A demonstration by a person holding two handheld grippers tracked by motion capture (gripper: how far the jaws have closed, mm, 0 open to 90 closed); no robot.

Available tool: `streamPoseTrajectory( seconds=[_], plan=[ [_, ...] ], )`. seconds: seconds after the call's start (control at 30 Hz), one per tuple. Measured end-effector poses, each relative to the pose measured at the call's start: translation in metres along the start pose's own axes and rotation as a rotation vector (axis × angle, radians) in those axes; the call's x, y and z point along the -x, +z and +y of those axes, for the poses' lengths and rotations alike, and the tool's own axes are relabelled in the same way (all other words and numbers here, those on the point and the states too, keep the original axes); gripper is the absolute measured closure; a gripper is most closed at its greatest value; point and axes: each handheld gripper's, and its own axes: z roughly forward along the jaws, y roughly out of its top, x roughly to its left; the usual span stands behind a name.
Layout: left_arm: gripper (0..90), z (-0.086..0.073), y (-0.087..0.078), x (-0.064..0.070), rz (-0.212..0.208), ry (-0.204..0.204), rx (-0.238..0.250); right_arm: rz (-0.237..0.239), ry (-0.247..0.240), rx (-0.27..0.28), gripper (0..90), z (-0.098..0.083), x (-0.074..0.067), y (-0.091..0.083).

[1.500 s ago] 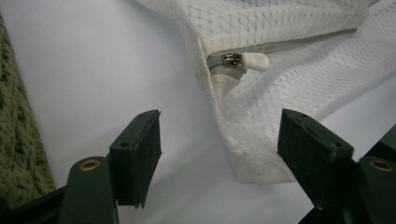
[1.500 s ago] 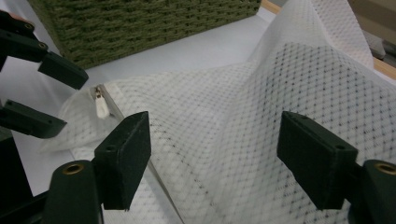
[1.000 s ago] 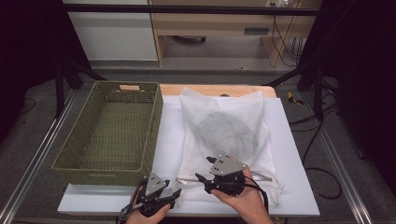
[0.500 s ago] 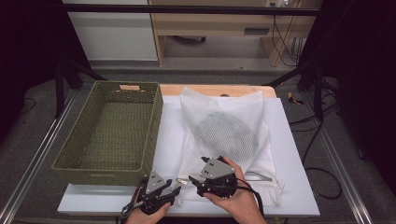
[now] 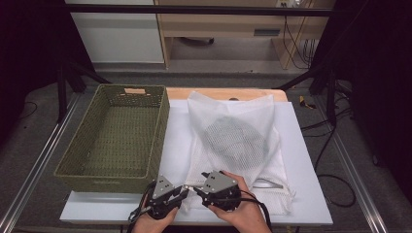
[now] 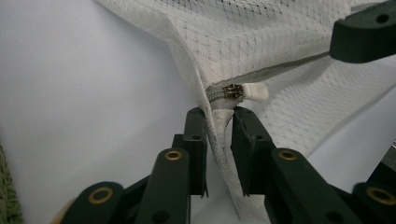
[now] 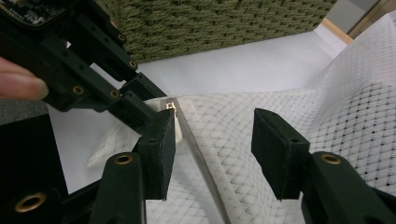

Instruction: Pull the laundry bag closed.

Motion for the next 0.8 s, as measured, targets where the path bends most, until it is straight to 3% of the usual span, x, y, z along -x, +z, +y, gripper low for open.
streamPoseTrajectory(
  seconds=[0.2,0.8],
  plan=[
    [86.8,0.000,0.000,-0.001,-0.005,-0.015,0.004,0.002,-0.011,-0.017,55.0,-0.002,-0.003,0.003],
    [88.0,0.002,-0.006,0.001,0.001,-0.025,0.018,0.027,-0.050,-0.035,67.7,-0.008,-0.013,0.014]
  ],
)
